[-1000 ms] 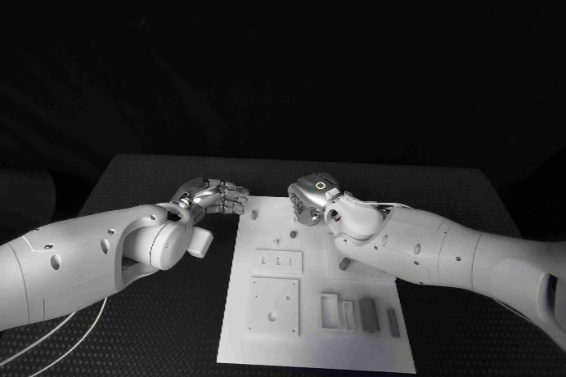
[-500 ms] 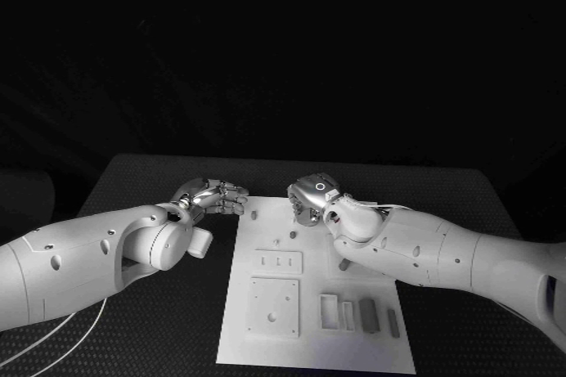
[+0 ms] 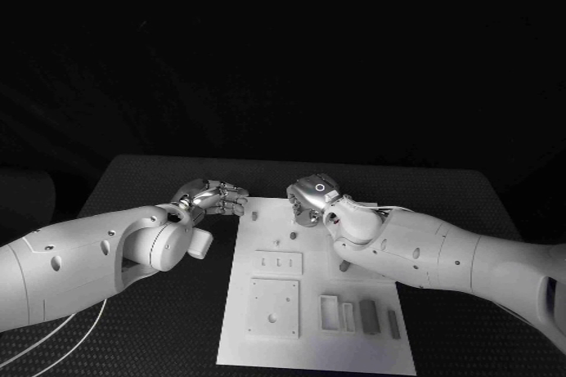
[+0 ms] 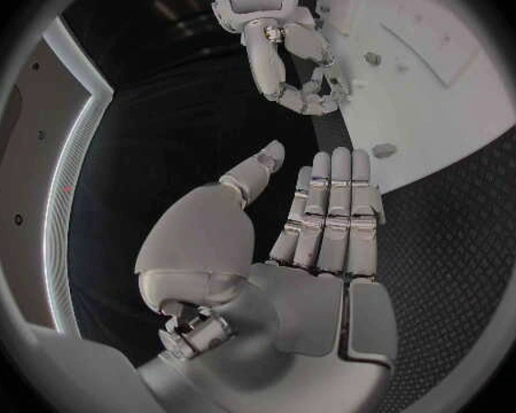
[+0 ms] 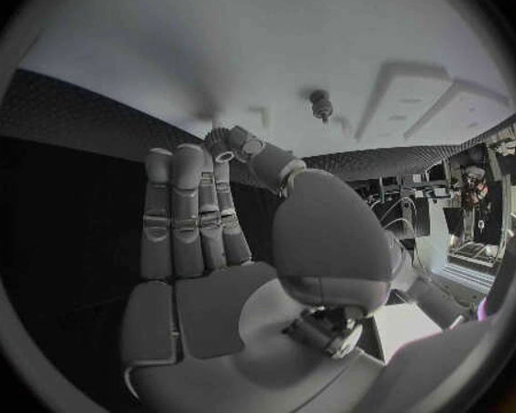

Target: Assemble the parts on the task board

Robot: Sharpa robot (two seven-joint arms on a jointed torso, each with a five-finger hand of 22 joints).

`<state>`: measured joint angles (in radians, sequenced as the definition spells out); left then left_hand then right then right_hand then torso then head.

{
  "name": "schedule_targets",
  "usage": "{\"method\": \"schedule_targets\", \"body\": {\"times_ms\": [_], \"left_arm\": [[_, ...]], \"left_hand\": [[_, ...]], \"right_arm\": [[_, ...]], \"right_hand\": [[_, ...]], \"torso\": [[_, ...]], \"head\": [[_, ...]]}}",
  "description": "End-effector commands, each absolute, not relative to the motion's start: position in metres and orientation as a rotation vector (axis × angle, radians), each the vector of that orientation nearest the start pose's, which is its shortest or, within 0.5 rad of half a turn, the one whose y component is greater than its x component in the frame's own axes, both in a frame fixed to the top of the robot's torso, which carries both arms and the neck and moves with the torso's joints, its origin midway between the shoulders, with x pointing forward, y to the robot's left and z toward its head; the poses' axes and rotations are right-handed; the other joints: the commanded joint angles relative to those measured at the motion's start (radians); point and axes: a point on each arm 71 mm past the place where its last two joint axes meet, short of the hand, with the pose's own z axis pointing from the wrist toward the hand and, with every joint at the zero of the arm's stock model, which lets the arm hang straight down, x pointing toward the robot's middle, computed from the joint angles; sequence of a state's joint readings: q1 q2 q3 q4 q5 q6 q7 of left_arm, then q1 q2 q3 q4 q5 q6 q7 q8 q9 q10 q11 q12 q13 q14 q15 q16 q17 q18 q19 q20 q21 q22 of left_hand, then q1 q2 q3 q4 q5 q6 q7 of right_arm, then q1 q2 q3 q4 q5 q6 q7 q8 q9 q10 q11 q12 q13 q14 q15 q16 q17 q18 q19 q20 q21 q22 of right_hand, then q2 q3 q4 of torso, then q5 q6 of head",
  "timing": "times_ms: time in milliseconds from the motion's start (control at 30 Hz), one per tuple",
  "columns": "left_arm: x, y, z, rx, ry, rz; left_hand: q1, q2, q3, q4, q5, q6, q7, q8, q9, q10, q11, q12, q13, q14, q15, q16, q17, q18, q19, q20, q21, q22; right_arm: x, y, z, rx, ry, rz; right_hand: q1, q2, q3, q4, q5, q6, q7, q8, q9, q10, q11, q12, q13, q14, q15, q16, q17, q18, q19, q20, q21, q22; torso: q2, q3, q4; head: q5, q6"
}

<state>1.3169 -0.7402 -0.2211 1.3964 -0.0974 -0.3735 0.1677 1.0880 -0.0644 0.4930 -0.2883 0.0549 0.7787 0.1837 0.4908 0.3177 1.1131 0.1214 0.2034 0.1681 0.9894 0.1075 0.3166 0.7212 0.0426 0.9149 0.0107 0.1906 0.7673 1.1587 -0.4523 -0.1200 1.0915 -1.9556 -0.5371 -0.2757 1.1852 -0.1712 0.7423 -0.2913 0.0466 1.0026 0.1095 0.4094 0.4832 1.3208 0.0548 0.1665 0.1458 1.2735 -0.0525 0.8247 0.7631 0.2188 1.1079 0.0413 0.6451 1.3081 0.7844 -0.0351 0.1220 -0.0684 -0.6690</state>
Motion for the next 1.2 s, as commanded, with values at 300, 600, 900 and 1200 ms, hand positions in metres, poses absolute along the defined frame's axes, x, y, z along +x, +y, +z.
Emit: {"method": "schedule_targets", "body": {"times_ms": [300,600,900,1200], "left_arm": [[0.5121,0.1991,-0.2041,-1.056,1.679,-1.226],[0.512,0.1998,-0.2041,-1.057,1.678,-1.225],[0.5116,0.2004,-0.2041,-1.058,1.678,-1.224],[0.5116,0.201,-0.204,-1.059,1.676,-1.223]], "left_hand": [[0.001,-0.008,-0.005,0.0,0.0,0.004,0.004,-0.007,0.001,0.001,0.006,-0.007,0.001,-0.005,0.001,-0.006,0.002,-0.003,-0.003,-0.001,-0.005,-0.002],[0.001,-0.008,-0.005,0.0,0.0,0.004,0.004,-0.008,0.002,0.001,0.006,-0.008,0.001,-0.005,0.001,-0.007,0.002,-0.003,-0.003,-0.001,-0.006,-0.002],[0.001,-0.008,-0.006,0.0,0.0,0.004,0.004,-0.008,0.002,0.001,0.006,-0.008,0.001,-0.005,0.002,-0.007,0.002,-0.003,-0.003,-0.001,-0.006,-0.002],[0.001,-0.008,-0.006,0.0,0.0,0.004,0.004,-0.009,0.002,0.001,0.006,-0.009,0.002,-0.005,0.002,-0.008,0.003,-0.003,-0.003,-0.001,-0.006,-0.002]], "right_arm": [[0.5289,-0.1136,-0.2324,-0.475,1.347,0.333],[0.529,-0.1146,-0.2326,-0.477,1.351,0.332],[0.5302,-0.1202,-0.2354,-0.472,1.391,0.326],[0.5273,-0.1221,-0.2352,-0.467,1.403,0.338]], "right_hand": [[0.013,0.001,0.002,0.002,0.004,-0.007,0.005,-0.012,0.003,-0.007,0.004,-0.011,0.009,-0.015,0.003,0.002,-0.003,0.043,-0.016,0.005,0.004,0.021],[0.021,0.017,0.006,0.001,0.004,-0.005,0.005,-0.014,0.006,-0.005,0.004,-0.012,0.012,-0.015,0.003,0.005,-0.003,0.043,-0.018,0.005,0.006,0.021],[0.016,0.006,0.001,0.001,0.004,-0.013,0.009,-0.023,0.007,-0.016,0.009,-0.021,0.013,-0.024,0.008,0.002,-0.006,0.043,-0.027,0.009,0.004,0.02],[0.003,-0.004,-0.003,0.005,0.003,-0.019,0.012,-0.03,0.008,-0.024,0.014,-0.027,0.013,-0.029,0.013,0.0,-0.009,0.043,-0.033,0.014,0.002,0.019]], "torso": [[0.001,0.0006,-0.001],[0.001,0.0006,-0.0011],[0.001,0.0004,-0.0019],[0.001,0.0015,-0.0019]], "head": [[0.0,-0.001],[0.001,-0.002],[0.0,-0.005],[-0.001,-0.007]]}}
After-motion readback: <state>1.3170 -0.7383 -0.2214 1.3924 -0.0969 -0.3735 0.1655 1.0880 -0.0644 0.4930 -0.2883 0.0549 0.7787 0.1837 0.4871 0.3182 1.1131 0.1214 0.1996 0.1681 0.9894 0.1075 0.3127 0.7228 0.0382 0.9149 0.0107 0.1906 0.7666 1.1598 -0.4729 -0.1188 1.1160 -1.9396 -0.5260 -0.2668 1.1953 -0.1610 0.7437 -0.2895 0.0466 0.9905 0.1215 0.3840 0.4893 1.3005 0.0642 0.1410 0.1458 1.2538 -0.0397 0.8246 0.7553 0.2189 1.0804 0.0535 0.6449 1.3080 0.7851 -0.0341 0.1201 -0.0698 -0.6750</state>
